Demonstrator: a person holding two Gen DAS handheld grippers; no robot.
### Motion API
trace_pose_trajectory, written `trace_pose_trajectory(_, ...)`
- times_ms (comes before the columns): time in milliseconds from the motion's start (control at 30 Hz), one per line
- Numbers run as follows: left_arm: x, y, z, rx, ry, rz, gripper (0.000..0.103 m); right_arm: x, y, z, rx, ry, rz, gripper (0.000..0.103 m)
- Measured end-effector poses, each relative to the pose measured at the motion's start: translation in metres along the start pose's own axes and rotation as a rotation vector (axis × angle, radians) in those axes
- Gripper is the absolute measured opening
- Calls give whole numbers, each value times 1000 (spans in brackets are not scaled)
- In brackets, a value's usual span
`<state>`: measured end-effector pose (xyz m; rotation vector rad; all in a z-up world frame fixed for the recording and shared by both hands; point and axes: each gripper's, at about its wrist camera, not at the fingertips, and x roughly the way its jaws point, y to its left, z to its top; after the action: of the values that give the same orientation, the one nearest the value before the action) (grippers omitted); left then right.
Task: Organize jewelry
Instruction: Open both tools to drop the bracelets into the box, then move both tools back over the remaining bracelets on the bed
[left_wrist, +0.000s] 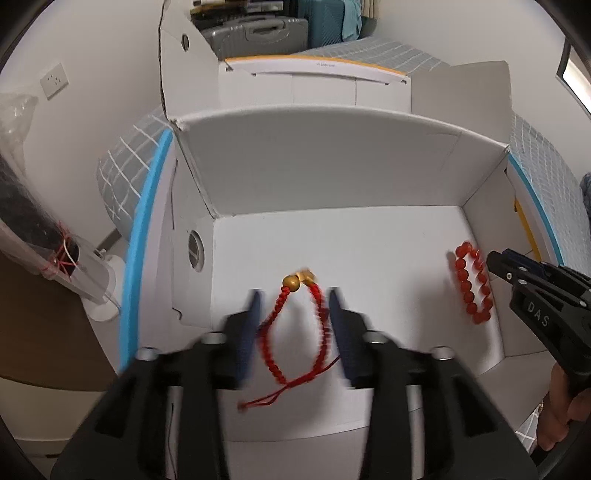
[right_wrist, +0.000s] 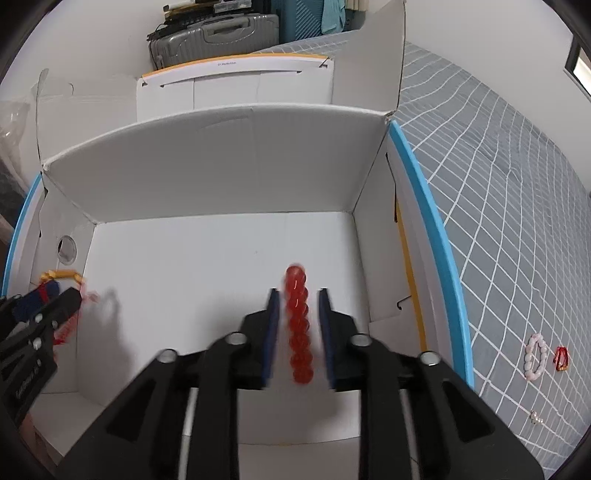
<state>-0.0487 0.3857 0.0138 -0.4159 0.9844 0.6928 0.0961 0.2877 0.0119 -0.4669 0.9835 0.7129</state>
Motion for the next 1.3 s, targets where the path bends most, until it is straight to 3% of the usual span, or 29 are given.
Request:
trace_pose_trajectory(167,-8,-2,0,18,-18,-3,50,-8,3,1,-7,-34,-13,54)
trace_pose_trajectory(233,-15,-5,-1,36,-52,33,71,-17,6,0,-15,-59,-17,62)
trace_pose_trajectory(367,-31,-5,-2,33,-97,25,73,-37,5,0,-4,-117,-17,77)
trace_pose_trajectory(533,-60,-9,-6,30,-174,-2,89,-74,-13,-7,33,-195,-38,85)
trace_pose_trajectory(733,-94,-28,-15,48,-239,-70,97,-120,-51,-30,104,-268,-77,94)
trace_pose_trajectory(900,-115,-59,-27,86,-266,-138,97,-162,-93,-62,175,-323,-138,95)
trace_pose_trajectory(1300,-148,-156,-67,266,-282,-253,97,-224,-179,-150,302,-347,-244,95)
